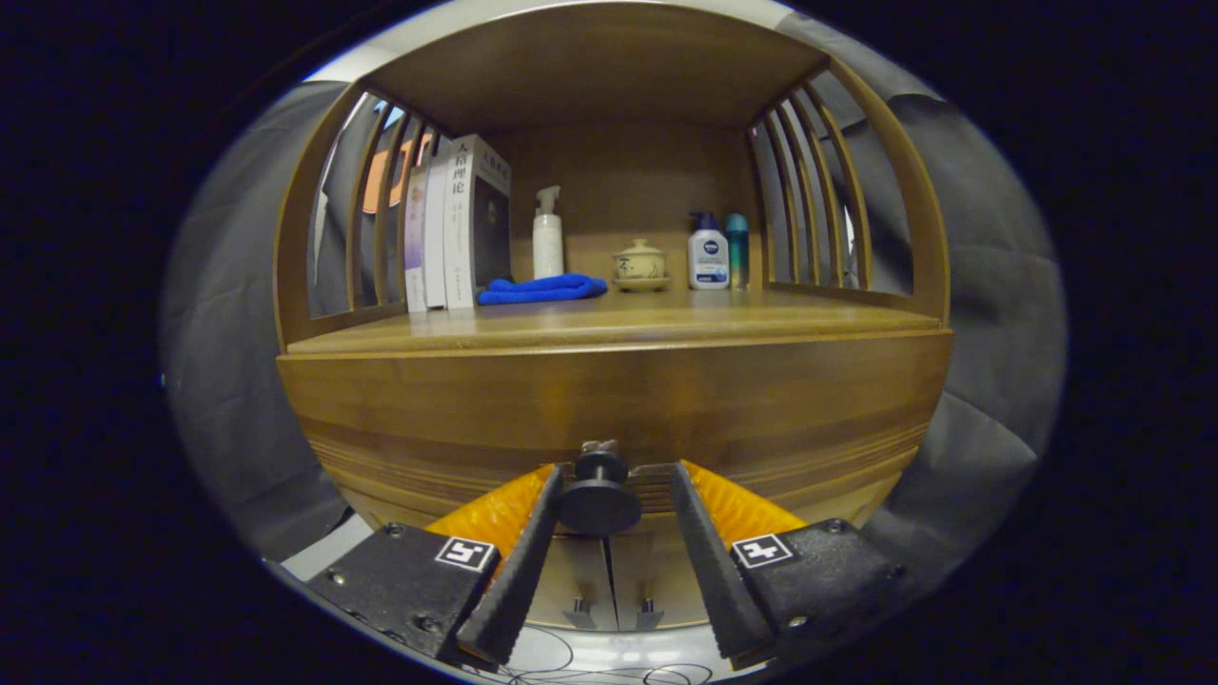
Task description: Pull open the drawer, take out the items inside it, and place them on the countertop above the cabinet.
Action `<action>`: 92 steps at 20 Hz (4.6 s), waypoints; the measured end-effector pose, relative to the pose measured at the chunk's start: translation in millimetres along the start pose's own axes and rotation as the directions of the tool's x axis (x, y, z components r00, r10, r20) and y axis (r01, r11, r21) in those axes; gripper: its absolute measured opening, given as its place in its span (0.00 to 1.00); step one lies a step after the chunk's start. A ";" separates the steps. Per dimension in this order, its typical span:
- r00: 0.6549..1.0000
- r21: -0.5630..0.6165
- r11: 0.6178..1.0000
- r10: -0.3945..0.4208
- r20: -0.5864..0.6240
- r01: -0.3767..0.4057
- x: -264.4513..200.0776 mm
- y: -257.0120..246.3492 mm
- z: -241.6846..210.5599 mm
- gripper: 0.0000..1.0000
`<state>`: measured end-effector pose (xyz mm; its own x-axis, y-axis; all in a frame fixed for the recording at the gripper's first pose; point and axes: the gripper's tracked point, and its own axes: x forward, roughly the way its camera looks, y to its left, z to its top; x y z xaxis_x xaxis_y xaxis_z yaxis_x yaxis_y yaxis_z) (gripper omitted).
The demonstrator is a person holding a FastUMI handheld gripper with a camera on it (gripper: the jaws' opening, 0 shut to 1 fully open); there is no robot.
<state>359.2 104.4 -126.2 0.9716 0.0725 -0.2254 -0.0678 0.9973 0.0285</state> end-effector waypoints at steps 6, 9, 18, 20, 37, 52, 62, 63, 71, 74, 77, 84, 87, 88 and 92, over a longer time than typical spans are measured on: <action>1.000 0.044 0.999 0.002 -0.006 -0.002 3.6 4.0 -1.4 0.45; 1.000 0.045 0.999 0.007 -0.024 -0.006 2.5 4.0 -1.3 0.42; 0.999 0.039 0.999 0.013 -0.050 -0.011 -29.3 3.4 -10.6 0.37; 0.999 0.036 0.999 0.015 -0.046 -0.014 -40.3 2.3 -13.5 0.37; 0.999 0.043 0.999 0.031 -0.030 -0.030 -117.0 -0.8 -36.5 0.37; 0.998 0.036 0.999 0.042 -0.050 -0.041 -181.4 -8.0 -67.8 0.37; 0.997 0.038 0.998 0.050 -0.066 -0.047 -208.6 -0.9 -81.4 0.37; 0.996 0.043 0.998 0.052 -0.068 -0.049 -210.3 -1.2 -82.5 0.37; 0.996 0.037 0.998 0.049 -0.073 -0.046 -215.3 -3.2 -86.5 0.37; 0.996 0.025 0.999 0.047 -0.070 -0.045 -214.8 -4.1 -86.1 0.37; 0.996 0.017 0.998 0.054 -0.071 -0.053 -214.1 -3.7 -86.6 0.37; 1.000 0.006 1.000 0.017 0.003 -0.017 -233.0 -25.3 -60.9 0.79; 0.999 0.008 1.000 -0.017 0.051 0.016 -248.4 -41.7 -41.2 1.00; 0.998 0.009 1.000 -0.025 0.063 0.024 -260.1 -47.1 -33.6 1.00; 0.991 0.025 0.998 -0.060 0.118 0.057 -285.8 -70.2 4.9 1.00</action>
<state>87.4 13.6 -59.1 0.9938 0.0110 -0.1105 -0.0066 0.9992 0.0400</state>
